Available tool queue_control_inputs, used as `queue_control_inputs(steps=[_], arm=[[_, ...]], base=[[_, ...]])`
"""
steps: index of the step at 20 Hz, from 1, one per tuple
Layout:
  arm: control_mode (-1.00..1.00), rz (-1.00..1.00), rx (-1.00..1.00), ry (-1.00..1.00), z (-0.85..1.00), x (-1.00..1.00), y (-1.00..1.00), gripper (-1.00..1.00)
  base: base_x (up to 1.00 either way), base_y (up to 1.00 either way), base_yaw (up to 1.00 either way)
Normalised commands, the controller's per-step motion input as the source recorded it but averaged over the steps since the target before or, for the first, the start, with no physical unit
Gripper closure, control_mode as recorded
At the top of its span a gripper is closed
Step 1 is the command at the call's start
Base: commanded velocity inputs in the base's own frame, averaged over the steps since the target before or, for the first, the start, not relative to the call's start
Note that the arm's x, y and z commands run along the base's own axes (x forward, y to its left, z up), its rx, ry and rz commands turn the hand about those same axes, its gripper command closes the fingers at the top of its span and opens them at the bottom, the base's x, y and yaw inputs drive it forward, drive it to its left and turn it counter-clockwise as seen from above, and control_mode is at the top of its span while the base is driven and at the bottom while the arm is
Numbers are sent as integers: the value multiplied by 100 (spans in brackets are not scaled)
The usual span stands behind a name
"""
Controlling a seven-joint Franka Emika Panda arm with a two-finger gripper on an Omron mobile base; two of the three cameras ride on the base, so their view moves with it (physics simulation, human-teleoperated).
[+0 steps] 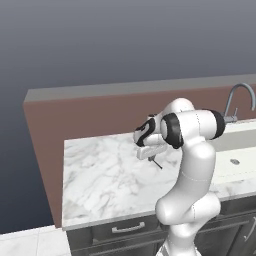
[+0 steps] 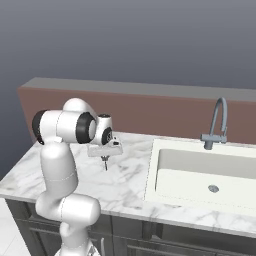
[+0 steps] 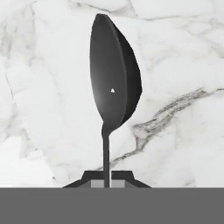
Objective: Organize the utensils by type. Pick up the wooden spoons from the counter and place them in the open cabinet. Then pick up the metallic utensils from the counter and place them in the open drawer.
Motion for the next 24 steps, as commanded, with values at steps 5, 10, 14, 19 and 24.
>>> queue_control_inputs(steps=[5,10,14,19,24], arm=[[-100,0,0,0,-55,-17,6,100],[-100,0,0,0,-24,-23,0,100],[-100,0,0,0,23,-14,0,100],[-100,0,0,2,49,-17,0,100],[-100,0,0,6,65,-20,0,100]], base=[[0,0,0],[0,0,0],[0,0,0],[0,0,0],[0,0,0]])
